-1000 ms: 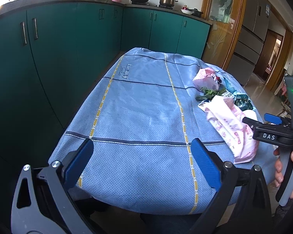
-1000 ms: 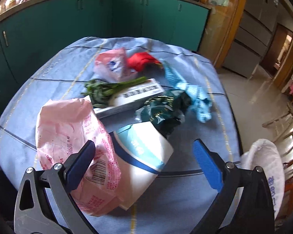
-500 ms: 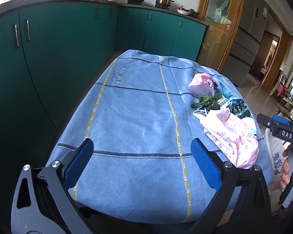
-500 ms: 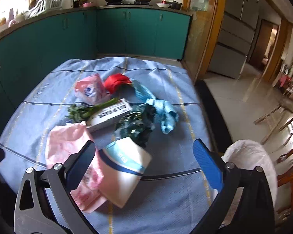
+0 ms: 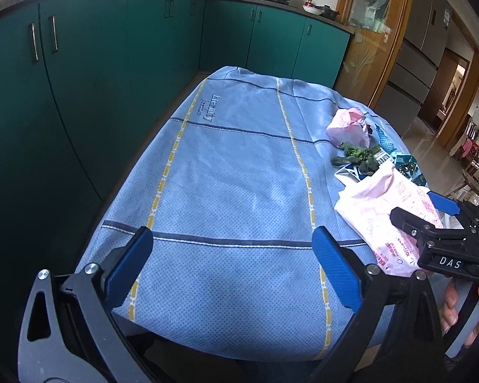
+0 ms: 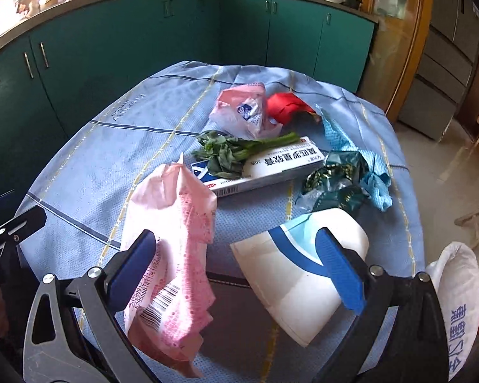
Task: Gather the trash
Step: 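Return both tools over the table toward the remaining trash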
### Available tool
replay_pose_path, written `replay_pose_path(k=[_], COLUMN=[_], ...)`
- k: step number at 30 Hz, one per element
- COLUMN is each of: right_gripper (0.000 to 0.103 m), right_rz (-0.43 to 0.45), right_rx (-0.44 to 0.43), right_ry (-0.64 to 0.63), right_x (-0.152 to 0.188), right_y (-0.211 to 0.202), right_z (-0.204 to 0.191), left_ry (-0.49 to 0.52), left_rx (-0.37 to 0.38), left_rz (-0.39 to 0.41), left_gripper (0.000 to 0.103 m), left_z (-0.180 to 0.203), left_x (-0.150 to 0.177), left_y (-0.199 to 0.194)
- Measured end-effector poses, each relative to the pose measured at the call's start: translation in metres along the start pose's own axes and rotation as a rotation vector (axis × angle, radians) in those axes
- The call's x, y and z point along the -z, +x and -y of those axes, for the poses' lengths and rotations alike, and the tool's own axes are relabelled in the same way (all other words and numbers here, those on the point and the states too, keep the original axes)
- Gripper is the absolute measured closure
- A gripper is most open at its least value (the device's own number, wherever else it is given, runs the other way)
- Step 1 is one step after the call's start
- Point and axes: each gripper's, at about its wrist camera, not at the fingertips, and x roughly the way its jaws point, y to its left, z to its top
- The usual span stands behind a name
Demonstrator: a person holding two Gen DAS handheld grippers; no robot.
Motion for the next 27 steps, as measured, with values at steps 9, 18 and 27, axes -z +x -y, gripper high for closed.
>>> replay_pose_path(k=[9, 18, 27], right_gripper=[0.005, 0.005, 0.005], right_rz=[0.009, 0.016, 0.075], right_rx=[0.188, 0.210, 0.119], right_ry=[0.010, -0.148, -0.167], right_x=[0.005, 0.013, 0.009], right_y=[-0.011, -0.015, -0.029], right_z=[0.025, -0.010, -0.024], left_ry=[-0.005, -0.005, -0.005], left_rx=[-0.002, -0.009, -0.012], left_rz=[-0.013, -0.013, -0.015], left_gripper=[0.004, 0.004, 0.004], left_z=[-0.001, 0.000, 0.000], left_x=[0.004, 0.003, 0.004], left_y=[0.002, 0.002, 0.000])
